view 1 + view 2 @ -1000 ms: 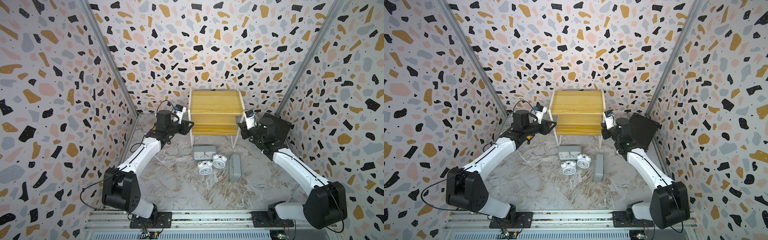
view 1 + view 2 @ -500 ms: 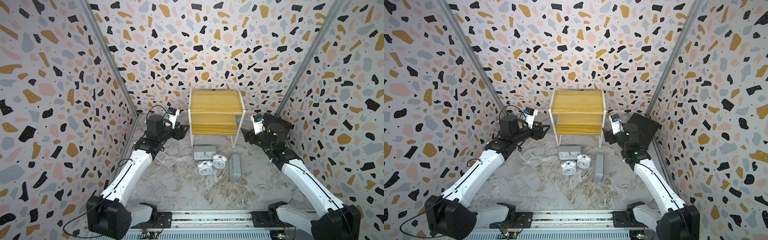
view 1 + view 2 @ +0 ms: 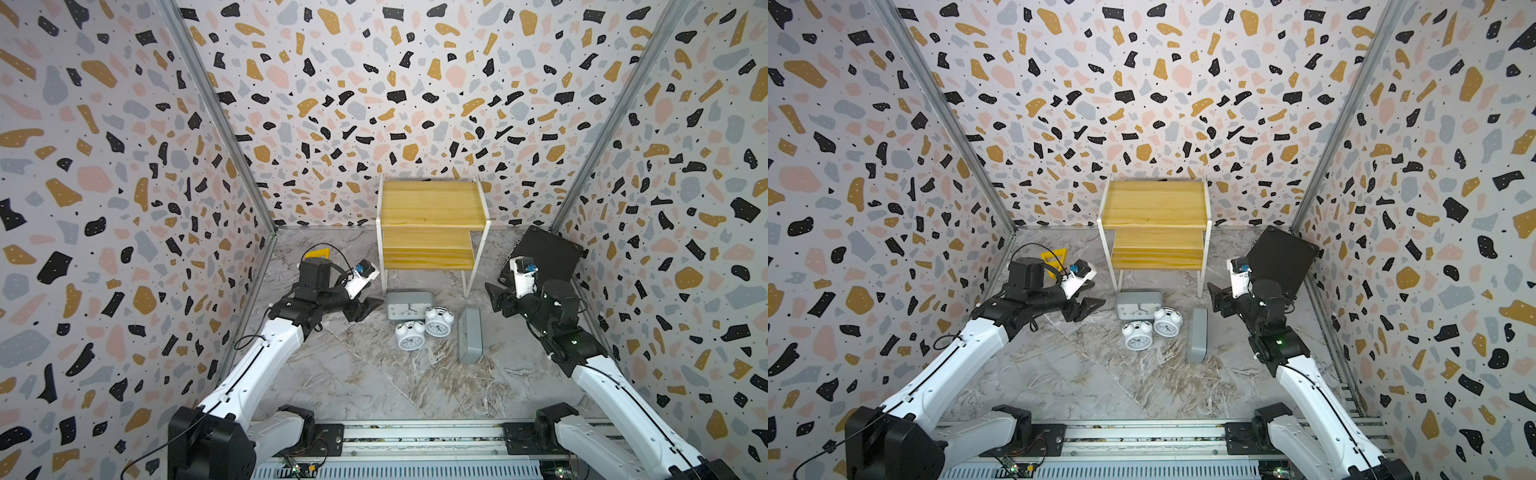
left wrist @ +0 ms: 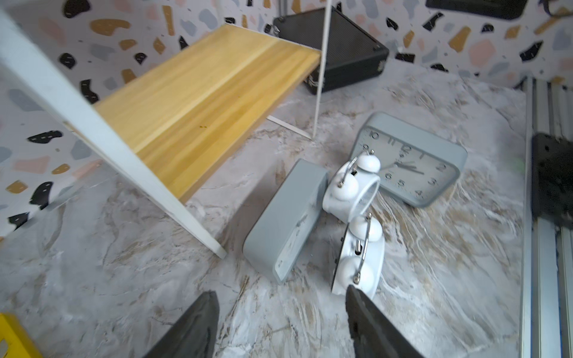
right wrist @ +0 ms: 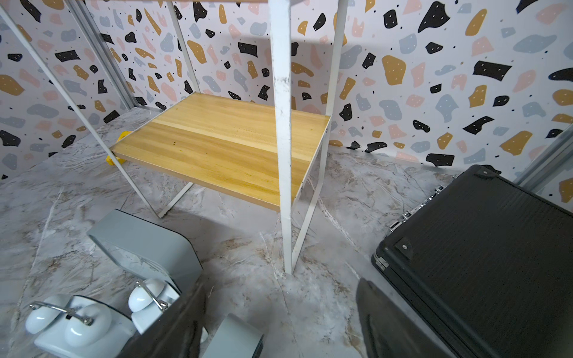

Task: Place the alarm clocks on the shelf by style
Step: Move the shelf to the center of the board, then pick up the alarm from the center of the board.

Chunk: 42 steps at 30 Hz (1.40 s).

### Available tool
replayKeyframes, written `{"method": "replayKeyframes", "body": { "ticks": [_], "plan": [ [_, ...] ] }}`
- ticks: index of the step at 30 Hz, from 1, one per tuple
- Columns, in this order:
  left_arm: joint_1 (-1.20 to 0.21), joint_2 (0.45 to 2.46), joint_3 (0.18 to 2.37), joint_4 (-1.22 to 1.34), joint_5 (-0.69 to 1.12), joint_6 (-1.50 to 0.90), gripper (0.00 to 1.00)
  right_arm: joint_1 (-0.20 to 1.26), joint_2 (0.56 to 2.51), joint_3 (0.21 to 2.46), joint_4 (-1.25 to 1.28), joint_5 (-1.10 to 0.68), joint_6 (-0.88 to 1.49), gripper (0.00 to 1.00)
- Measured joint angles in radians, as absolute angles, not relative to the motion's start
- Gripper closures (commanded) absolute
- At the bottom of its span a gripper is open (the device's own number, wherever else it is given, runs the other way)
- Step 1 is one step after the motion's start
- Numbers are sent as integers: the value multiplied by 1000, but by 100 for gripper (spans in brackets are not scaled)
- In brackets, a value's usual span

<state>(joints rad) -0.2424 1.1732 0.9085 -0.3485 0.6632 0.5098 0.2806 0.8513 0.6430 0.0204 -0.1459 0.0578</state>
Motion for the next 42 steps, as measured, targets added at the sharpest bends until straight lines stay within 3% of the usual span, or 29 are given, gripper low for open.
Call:
{"method": "replayKeyframes", "body": {
  "ticks": [19,31,42],
  "plan": [
    [-249,1560,951,-239,729,741,31,281,804,617,22,-134,59,17],
    [-269,1649,1021,-208,760,801,28,281,810,617,22,-118,51,16],
    [-303,1699,1076,-247,742,843,36,281,833,617,21,-118,42,15]
  ]
}}
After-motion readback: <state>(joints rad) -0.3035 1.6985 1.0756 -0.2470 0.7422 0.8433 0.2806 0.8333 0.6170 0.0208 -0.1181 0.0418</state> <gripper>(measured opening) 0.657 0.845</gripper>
